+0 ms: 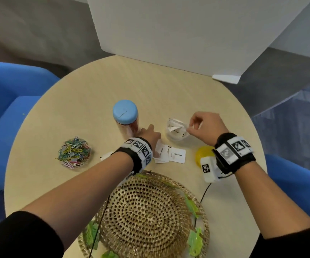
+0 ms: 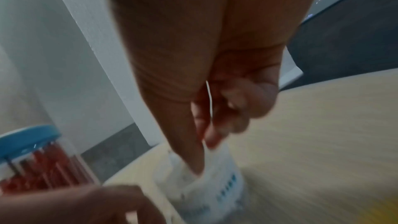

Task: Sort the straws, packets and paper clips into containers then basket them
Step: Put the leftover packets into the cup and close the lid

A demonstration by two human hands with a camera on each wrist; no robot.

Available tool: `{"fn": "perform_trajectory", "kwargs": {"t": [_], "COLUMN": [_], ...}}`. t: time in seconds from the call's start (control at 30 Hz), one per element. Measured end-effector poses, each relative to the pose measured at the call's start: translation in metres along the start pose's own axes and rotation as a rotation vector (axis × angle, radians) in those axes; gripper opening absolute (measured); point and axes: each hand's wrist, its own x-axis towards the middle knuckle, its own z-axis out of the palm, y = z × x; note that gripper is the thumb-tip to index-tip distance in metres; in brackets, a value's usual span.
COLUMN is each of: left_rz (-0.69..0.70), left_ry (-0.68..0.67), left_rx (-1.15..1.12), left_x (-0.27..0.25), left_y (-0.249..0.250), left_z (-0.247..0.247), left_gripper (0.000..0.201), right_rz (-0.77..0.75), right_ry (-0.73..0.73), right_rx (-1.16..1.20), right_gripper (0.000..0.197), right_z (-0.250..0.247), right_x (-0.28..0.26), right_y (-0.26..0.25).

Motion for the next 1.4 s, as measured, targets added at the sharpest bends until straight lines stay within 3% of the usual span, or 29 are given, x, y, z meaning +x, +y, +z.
{"fn": "perform_trajectory", "kwargs": {"t": [0.1,0.17,0.27,0.47,0.6,0.73,0.83,0.97,1.17,1.27,1.4], "left_rz": [-0.003,-0.01,-0.047,-0.026,-0.038,-0.126,-0.094,0.011,0.125,0.057,-0.13], "left_ry": [0.039,0.042,0.063,0.048,0.048,-0.124,-0.185,-0.046,0.049,0.039,0.047], "left_rx": [0.007,0.036,0.006,0.032,-0.034,-0.003,0.008,-0.038,-0.178,-0.14,-0.123], "left_x": [0.004,0.006,0.015,0.027,0.024,0.041,0.067,-0.004,-0.085,-0.113,-0.12], "left_y": [0.006,0.012,0.019,0.023,0.016,0.001,-0.013,-0.008,-0.038,-0.072,-0.12], "left_z": [-0.002,-0.004,-0.006,-0.013,-0.01,0.013,0.031,-0.01,-0.033,-0.03,-0.019], "left_gripper": [0.08,0.079,0.054,0.027,0.038,0.039,0.041,0.046,0.042,0.04,0.03], "right_rz": [0.079,0.076,0.002,0.059,0.016,-0.032,-0.05,-0.052,-0.29,-0.404,-0.445], "right_ry": [-0.291,-0.394,-0.353,-0.302,-0.356,-0.367,-0.378,-0.399,-0.505,-0.524,-0.54], "right_rx": [-0.021,-0.056,-0.095,-0.105,-0.138,-0.115,-0.106,-0.068,-0.067,-0.081,-0.123], "right_gripper": [0.007,0.019,0.04,0.024,0.019,0.017,0.017,0.021,0.024,0.014,0.018], "right_z": [0.017,0.034,0.059,0.074,0.072,0.067,0.064,0.054,0.06,0.073,0.091], "right_x": [-0.017,-0.02,-0.017,-0.015,-0.017,-0.02,-0.023,-0.022,-0.019,-0.016,-0.012], "right_y": [0.012,0.017,0.019,0.025,0.025,0.022,0.022,0.016,-0.035,-0.062,-0.084]}}
